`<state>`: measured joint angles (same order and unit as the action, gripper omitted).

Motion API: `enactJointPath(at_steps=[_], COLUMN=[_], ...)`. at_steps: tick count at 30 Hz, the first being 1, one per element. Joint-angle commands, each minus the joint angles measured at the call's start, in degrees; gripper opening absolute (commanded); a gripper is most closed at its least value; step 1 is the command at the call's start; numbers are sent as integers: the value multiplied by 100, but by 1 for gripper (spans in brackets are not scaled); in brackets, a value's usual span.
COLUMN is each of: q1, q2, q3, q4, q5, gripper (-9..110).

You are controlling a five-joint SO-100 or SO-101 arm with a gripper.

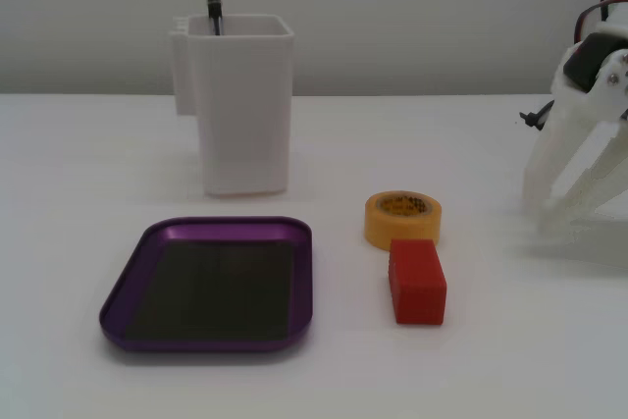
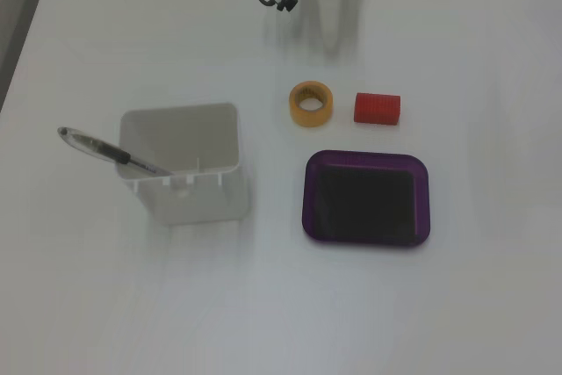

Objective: Grab up the yellow tape and put it in the box.

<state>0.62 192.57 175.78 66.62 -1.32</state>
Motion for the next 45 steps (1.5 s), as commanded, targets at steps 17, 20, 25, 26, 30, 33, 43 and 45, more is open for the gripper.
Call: enactJointPath(at_steps=[17,20,25,26,30,33,43,45], q1=[18,26,26,26,237,334,255,281], q2=[220,158,-1195,-1670,-3788,-5238,-8077,-8350], q3=[-1608,-1775,-2452,-2689,-3823,-4808,-6653,-6706], q4=[-53,-53,-62,-62,-9,35,316,290], q5=[-53,-62,-650,-809,-1055,-1055,-1063,-1063], gripper=[-1,0,2,3,3,3,17,18])
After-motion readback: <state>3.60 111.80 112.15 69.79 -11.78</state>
